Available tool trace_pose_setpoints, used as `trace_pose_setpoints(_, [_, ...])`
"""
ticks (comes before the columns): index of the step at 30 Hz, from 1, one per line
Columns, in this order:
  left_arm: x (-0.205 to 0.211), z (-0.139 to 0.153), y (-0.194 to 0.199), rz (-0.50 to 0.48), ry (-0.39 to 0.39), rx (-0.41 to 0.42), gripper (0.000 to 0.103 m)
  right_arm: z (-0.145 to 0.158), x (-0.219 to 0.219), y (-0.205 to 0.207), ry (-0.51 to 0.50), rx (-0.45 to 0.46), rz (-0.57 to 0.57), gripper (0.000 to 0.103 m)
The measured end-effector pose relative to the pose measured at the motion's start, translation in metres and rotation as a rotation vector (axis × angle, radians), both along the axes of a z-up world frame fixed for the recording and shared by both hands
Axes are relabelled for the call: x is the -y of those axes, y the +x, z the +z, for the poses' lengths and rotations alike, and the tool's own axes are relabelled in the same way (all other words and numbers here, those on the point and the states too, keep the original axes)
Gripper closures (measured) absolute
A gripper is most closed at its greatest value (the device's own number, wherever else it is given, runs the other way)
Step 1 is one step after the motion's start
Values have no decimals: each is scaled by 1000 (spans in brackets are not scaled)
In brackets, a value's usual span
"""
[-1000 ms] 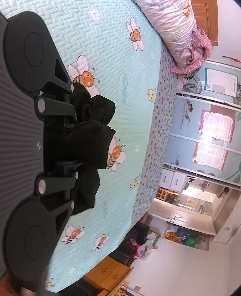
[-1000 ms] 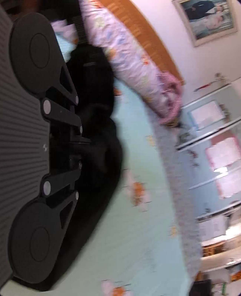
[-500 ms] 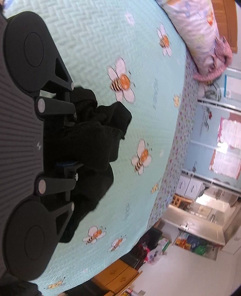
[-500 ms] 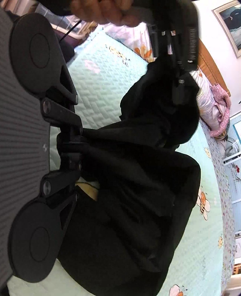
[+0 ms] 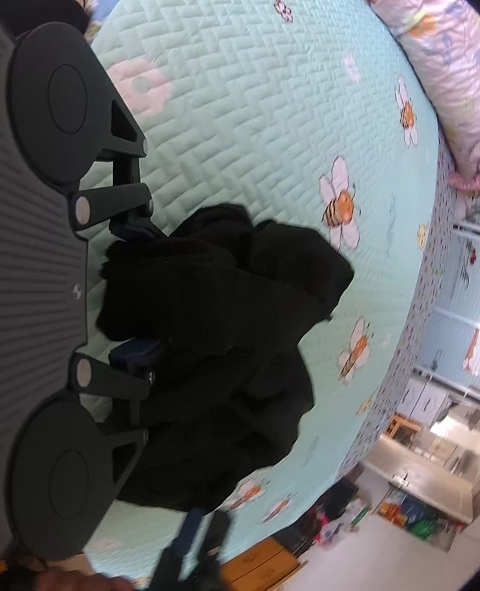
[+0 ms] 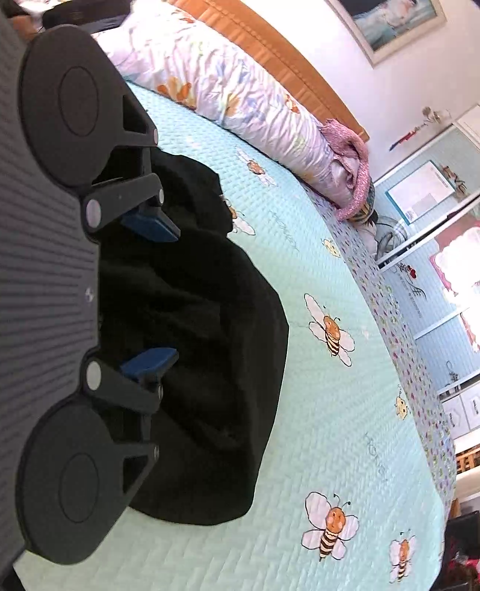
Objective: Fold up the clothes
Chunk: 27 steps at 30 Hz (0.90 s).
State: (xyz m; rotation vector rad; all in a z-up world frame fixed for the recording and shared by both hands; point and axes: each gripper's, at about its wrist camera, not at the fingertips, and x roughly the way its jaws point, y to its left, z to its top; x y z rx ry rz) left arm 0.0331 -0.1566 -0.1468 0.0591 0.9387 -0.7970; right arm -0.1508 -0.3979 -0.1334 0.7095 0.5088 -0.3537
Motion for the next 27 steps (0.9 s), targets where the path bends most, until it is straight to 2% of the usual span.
trace_pose_setpoints(6, [1, -7, -4, -10, 20, -3, 47, -8, 9, 51, 81, 11, -5, 30])
trace_pose_setpoints(11, [1, -1, -9, -30, 46, 75, 46, -41, 36, 107, 289, -7, -76, 29])
trace_pose_setpoints(13, [4, 3, -9, -35, 62, 116, 46, -54, 40, 123, 319, -26, -119, 30])
trace_pose_setpoints(14, [6, 5, -10, -35, 70, 139, 45, -59, 41, 129, 308, -35, -135, 37])
trace_pose_setpoints(15, [7, 8, -10, -35, 78, 163, 45, -63, 40, 136, 297, -47, -134, 63])
trace_pose_setpoints(16, [8, 11, -11, -31, 82, 188, 45, -63, 39, 138, 291, -51, -122, 84])
trace_pose_setpoints(17, [9, 15, -11, -26, 84, 213, 44, -62, 38, 137, 288, -50, -109, 99])
trace_pose_setpoints(20, [10, 27, -15, -22, 77, 283, 41, -42, 39, 112, 297, 67, -111, 99])
trace_pose_setpoints(22, [11, 34, -20, -36, 54, 295, 41, -21, 39, 88, 284, 160, -112, 99])
trace_pose_setpoints(25, [11, 44, -28, -72, -7, 286, 40, 11, 32, 51, 194, 249, -75, 99])
trace_pose_setpoints(27, [16, 49, -33, -89, -18, 306, 38, 21, 24, 29, 140, 268, -50, 99])
